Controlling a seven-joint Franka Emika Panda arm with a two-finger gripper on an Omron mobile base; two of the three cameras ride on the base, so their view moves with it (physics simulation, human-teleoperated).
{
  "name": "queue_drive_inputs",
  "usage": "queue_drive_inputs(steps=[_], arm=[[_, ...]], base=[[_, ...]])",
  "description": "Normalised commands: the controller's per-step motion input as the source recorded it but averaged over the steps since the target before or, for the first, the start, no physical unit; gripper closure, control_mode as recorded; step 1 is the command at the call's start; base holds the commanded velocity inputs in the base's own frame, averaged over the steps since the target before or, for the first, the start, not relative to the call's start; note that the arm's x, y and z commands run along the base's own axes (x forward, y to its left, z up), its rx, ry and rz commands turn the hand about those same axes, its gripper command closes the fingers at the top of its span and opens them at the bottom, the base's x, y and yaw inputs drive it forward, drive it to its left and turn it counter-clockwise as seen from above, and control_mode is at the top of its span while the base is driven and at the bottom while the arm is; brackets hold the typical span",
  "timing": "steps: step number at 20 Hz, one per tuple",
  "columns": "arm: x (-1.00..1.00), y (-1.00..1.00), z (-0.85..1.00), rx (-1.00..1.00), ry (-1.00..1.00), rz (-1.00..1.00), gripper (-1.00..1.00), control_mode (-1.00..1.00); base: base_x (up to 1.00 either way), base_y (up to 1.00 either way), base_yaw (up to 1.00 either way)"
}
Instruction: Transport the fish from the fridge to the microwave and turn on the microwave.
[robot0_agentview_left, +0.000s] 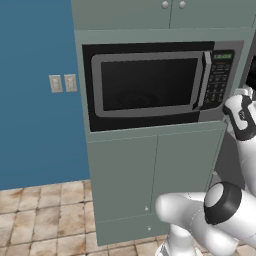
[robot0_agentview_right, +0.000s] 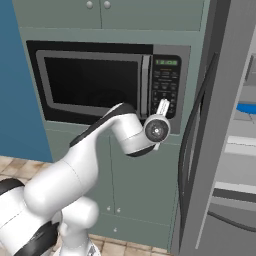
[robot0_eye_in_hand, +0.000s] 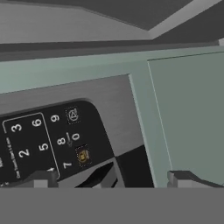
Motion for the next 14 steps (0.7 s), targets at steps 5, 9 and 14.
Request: queue_drive_inputs(steps=[5,9,14], arm=[[0.11,0.00,-0.03,0.01,0.01,0.00,-1.00,-1.00],[0.09,0.00,-0.08,0.00,0.04,0.00,-1.00,-1.00],[0.09,0.00,-0.09,0.00,0.06,0.00,-1.00,-1.00]], base=[[0.00,0.00,0.00],[0.00,0.00,0.00],[0.00,0.00,0.00]])
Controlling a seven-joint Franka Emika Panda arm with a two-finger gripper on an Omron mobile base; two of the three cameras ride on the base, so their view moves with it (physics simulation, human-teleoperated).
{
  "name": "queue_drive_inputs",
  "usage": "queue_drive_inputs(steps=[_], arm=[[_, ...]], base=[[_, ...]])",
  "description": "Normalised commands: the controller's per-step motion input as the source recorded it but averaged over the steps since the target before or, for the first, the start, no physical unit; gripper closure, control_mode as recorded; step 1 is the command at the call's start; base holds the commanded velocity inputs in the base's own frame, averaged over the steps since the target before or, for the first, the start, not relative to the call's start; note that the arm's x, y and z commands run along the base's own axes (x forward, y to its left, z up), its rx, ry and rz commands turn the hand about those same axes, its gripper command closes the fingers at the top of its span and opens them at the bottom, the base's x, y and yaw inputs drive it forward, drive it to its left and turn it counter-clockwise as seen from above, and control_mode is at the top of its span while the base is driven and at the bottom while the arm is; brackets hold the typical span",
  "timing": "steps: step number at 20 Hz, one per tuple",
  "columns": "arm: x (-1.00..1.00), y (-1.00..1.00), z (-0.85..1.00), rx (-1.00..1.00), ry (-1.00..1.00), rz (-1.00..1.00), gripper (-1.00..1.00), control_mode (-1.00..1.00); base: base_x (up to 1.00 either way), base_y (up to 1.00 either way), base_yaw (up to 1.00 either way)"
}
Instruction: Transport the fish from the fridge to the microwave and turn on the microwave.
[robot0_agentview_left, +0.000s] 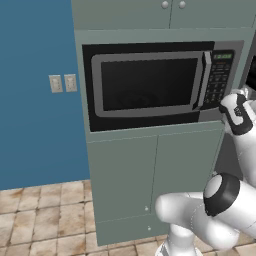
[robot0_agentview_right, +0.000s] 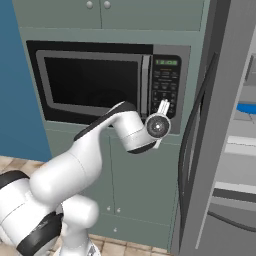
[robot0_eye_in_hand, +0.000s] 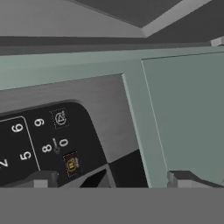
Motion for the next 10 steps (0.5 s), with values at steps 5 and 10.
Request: queue_drive_inputs(steps=[5,10], arm=[[0.12,0.00,-0.03,0.02,0.04,0.00,-1.00,-1.00],[0.09,-0.05,0.00,0.04,0.02,0.00,-1.00,-1.00]], base=[[0.00,0.00,0.00],[0.00,0.00,0.00]])
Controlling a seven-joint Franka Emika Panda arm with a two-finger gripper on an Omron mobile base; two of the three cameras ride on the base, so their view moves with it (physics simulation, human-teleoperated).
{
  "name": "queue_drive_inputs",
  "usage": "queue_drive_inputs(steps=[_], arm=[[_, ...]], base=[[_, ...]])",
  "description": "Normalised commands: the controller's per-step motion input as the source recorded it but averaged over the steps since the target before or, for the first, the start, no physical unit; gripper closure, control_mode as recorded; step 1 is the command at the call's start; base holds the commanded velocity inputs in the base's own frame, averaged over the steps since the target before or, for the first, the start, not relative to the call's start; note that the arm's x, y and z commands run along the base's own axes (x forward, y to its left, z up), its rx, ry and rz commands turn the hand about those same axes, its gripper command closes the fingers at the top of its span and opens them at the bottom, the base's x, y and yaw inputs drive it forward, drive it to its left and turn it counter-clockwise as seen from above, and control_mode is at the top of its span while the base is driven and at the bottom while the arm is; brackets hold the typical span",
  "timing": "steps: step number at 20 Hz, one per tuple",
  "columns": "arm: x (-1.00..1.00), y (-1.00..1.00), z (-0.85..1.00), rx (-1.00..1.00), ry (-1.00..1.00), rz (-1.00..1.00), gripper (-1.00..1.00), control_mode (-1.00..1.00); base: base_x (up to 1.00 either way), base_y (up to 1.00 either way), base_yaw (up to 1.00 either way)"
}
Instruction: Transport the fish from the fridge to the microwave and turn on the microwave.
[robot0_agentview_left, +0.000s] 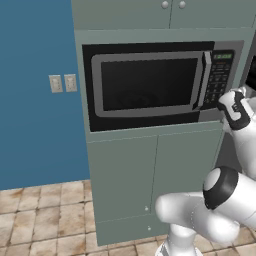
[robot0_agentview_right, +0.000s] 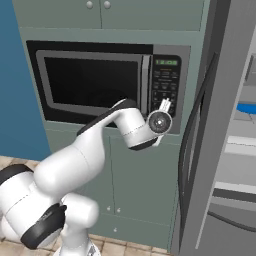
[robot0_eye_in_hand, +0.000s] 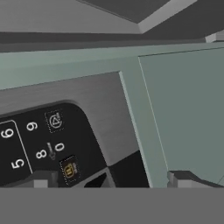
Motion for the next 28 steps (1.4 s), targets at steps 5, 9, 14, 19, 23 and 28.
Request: queue_drive_inputs(steps=[5,9,14,19,23,28], arm=[[0.05,-0.11,0.00,0.05,0.00,0.00,-1.00,-1.00],[0.03,-0.07,-0.02,0.04,0.00,0.00,-1.00,-1.00],[0.10,0.01,-0.04,0.02,0.00,0.00,-1.00,-1.00],[0.15,0.02,-0.04,0.01,0.02,0.00,-1.00,-1.00],[0.09,0.00,-0.05,0.01,0.05,0.00,-1.00,-1.00],[0.08,0.00,-0.06,0.01,0.05,0.00,-1.00,-1.00]], base=[[0.00,0.00,0.00],[0.00,0.00,0.00],[0.00,0.00,0.00],[0.00,0.00,0.00],[0.00,0.00,0.00],[0.00,0.00,0.00]])
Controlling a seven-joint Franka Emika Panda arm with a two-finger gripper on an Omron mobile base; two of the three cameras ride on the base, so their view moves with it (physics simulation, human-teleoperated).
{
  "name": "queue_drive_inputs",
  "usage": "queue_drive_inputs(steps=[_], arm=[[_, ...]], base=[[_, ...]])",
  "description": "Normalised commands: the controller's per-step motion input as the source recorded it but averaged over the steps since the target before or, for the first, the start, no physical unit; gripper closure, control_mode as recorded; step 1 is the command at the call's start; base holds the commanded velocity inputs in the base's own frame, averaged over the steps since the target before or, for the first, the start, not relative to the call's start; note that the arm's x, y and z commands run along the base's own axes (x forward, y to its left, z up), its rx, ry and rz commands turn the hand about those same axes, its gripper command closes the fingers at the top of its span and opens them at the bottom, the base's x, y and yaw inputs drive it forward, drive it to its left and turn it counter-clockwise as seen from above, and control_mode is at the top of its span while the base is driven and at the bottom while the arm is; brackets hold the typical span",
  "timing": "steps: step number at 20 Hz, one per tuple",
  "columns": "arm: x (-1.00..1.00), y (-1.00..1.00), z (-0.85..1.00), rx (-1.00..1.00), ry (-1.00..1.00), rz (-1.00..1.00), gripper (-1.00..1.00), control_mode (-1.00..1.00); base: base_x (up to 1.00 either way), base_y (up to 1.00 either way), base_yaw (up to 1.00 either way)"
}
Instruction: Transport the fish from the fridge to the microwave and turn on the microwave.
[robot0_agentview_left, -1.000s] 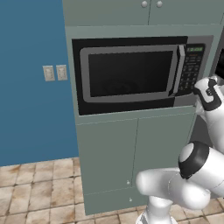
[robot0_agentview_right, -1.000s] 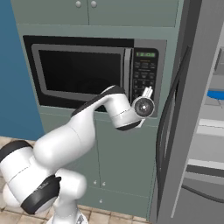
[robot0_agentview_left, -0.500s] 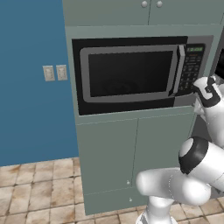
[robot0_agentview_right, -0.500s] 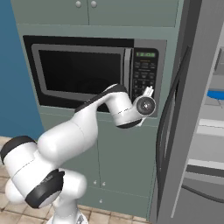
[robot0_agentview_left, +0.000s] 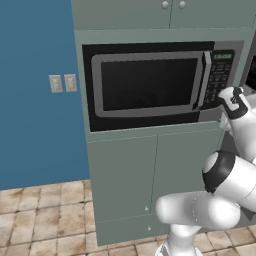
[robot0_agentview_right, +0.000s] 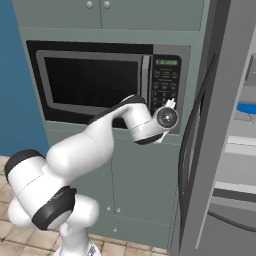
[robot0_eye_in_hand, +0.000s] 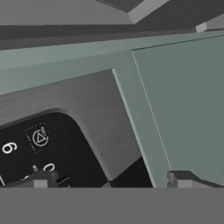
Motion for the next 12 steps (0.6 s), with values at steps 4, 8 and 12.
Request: queue_drive_inputs(steps=[4,8,12], arm=[[0.09,-0.02,-0.03,0.01,0.02,0.00,-1.00,-1.00],[0.07,-0.04,-0.02,0.02,0.00,0.01,-1.00,-1.00],[0.06,-0.09,0.00,0.01,0.00,0.02,-1.00,-1.00]], base=[[0.00,0.00,0.00],[0.00,0.00,0.00],[0.00,0.00,0.00]])
